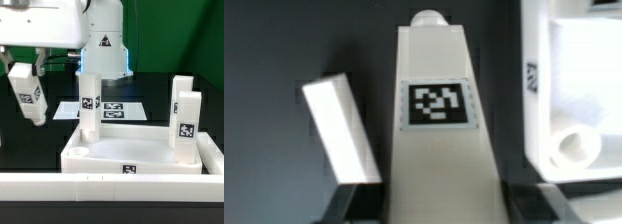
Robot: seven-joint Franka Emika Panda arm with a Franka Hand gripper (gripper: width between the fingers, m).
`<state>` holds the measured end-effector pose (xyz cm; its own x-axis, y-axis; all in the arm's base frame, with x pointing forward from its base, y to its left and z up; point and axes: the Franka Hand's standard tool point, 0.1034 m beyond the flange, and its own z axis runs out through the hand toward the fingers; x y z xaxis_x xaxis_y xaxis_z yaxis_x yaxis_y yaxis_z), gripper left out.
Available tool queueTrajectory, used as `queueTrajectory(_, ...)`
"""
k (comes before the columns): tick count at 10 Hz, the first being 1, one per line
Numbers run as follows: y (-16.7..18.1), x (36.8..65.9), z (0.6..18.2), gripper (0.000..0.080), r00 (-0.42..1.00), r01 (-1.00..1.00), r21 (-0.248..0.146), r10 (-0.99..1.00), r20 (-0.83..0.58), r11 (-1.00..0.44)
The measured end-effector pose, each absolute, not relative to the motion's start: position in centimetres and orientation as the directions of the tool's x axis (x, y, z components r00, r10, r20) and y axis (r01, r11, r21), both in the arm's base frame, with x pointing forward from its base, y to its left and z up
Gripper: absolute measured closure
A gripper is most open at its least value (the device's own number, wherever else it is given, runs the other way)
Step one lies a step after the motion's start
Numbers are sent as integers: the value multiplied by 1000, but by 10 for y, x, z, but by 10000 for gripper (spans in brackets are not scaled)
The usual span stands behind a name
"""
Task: Assemble desk
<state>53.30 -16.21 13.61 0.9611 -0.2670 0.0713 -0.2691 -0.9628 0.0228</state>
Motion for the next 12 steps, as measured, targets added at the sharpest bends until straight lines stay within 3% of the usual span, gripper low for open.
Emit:
queueTrajectory(3, -156, 538, 139, 509, 923, -279, 62, -250, 292, -958)
queueTrajectory(5, -138, 552, 152, 509, 894, -269, 64, -225, 388, -961)
queueTrajectory(7, -117, 562, 158, 509, 893, -266, 34, -232, 386, -963)
queueTrajectory(12, -117, 561, 156, 509, 900, -251, 42, -218, 378, -967)
